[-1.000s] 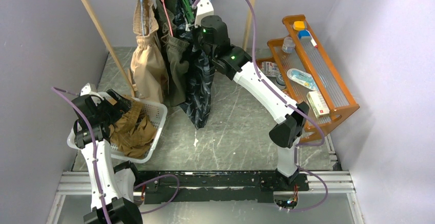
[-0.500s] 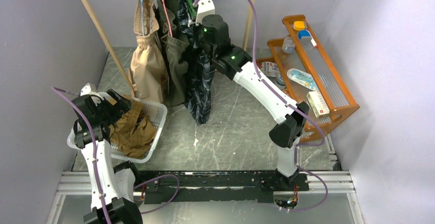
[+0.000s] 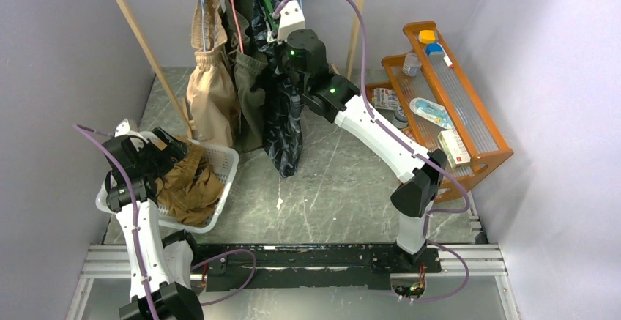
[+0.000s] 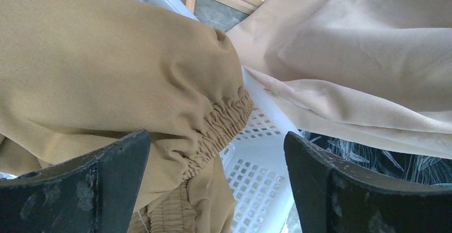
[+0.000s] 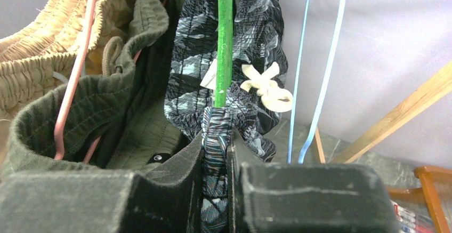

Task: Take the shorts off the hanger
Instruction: Pick up the hanger from the clothes rod.

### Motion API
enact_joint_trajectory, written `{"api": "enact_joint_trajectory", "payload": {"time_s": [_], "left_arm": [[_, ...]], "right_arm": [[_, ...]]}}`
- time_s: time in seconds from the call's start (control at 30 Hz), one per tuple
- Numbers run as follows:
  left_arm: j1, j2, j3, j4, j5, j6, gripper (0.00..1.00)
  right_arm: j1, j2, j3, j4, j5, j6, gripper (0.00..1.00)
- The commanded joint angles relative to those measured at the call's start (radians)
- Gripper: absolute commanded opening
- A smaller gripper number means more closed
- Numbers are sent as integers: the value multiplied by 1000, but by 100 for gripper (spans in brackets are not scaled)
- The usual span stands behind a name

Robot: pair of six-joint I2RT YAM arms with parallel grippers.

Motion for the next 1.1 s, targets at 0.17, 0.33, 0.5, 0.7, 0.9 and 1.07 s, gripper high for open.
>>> {"api": "enact_joint_trajectory", "payload": {"time_s": [0.17,0.33,0.5,0.7,0.9,1.07], "left_arm": [[7,2,17,21,3,6,99],[7,4,18,21,-1,5,99],[7,5,19,20,-3,5,100],[7,1,31,-3,-47,0,100],[8,-65,28,-5,-65,-8,99],[7,-96,20,3,-76,-13,100]], "right_arm": [[2,-70,26,124,46,-18,0],[3,-91,-3,145,37,-13,0],[2,-99,16,86,37,7,0],[-4,-176,-100,73,-10,21,0],[-12,-275,-221,47,-117,81,0],[-16,-300,-245,-14,-121,103,0]]}}
